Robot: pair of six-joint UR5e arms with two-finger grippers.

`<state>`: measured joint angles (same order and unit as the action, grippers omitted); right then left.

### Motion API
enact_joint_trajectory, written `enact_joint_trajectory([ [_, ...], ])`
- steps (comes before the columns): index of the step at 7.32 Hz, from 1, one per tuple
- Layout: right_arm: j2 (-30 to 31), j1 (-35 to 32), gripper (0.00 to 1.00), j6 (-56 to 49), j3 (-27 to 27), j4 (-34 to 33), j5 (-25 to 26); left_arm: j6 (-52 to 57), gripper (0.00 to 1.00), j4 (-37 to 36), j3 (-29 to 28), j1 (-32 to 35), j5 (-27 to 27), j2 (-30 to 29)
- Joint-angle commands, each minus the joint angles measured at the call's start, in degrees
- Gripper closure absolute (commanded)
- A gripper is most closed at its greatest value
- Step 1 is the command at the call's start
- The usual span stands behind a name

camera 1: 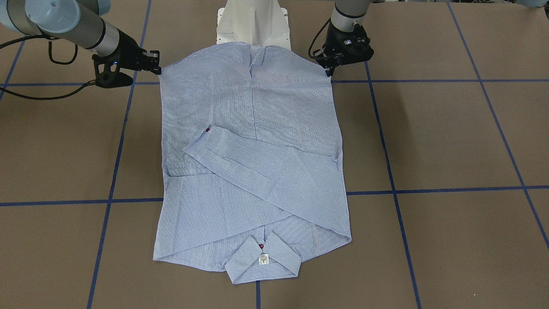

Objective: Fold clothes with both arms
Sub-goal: 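Lift the hem with both grippers toward the collar, then carry the held hem with both grippers over the shirt toward the collar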

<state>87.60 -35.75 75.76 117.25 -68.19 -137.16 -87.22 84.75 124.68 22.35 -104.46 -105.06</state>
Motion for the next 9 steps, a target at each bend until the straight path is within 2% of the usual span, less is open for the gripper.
enact_joint_trajectory([
  [1, -0.2, -1.2, 1.0, 0.1, -0.5, 0.0, 0.1, 0.7, 1.0, 0.2, -1.4, 0.7, -0.1, 0.4],
  [4, 0.5, -1.2, 1.0, 0.8, -0.3, 0.0, 0.2, 0.3, 1.0, 0.1, -0.9, 0.8, -0.6, 1.7],
  [6, 1.2, -1.2, 1.0, 0.9, -0.3, -0.1, 0.2, 0.2, 1.0, -0.1, -0.8, 0.8, -3.6, 1.9],
  [9, 1.0, -1.5, 1.0, 1.0, -1.0, -0.1, 0.2, 0.3, 1.0, -0.1, -0.3, 0.8, -3.9, 2.0],
])
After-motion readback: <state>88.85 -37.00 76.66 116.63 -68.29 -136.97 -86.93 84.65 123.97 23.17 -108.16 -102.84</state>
